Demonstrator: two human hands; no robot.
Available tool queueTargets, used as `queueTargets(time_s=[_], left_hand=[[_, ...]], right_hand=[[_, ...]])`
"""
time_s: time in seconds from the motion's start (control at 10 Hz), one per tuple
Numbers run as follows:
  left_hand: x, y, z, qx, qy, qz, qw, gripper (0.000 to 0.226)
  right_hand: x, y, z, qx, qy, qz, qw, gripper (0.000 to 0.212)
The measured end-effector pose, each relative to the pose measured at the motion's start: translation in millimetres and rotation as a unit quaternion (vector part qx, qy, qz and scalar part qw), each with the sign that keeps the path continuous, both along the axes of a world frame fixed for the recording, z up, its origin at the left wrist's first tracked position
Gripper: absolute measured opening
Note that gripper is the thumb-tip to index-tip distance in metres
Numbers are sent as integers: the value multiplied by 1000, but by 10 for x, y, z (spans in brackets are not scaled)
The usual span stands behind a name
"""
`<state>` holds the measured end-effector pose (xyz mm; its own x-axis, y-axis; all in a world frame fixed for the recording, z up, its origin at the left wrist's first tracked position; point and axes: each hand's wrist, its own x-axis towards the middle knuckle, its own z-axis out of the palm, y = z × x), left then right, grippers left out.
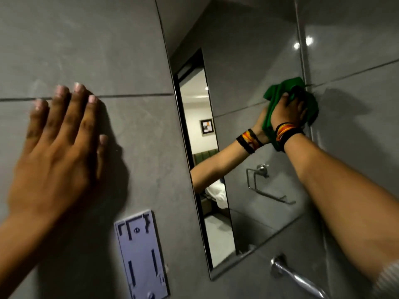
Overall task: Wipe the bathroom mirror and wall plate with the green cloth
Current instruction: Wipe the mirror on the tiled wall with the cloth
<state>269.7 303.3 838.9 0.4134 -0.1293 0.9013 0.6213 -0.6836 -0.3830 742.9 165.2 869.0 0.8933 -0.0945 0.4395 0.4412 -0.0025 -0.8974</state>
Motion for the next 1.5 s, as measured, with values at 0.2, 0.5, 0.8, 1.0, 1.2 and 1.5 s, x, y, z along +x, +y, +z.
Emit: queueTargets(time_s=[0.2,0.5,0.8,1.0,1.2,1.5], left_hand=[[-29,-46,64,-11,12,-9,1000,64],[7,-22,43,17,5,-33,999,65],[69,78,12,-2,-40,-5,999,65],[51,-94,3,-10,-35,27,999,67],[20,-201,20,0,-19,50,999,68],[14,-317,14,31,-28,64,997,66]], right_hand=[[-104,-43,-1391,9,98,11,995,68],[-77,-144,-2300,5,206,26,978,66],[-485,4,-2387,43,43,8,998,63],[-1429,226,-2576,47,-126,13,991,67],[-2524,237,-2822,-66,-319,77,942,77],[-2677,189,-2919,-124,-330,119,928,80]])
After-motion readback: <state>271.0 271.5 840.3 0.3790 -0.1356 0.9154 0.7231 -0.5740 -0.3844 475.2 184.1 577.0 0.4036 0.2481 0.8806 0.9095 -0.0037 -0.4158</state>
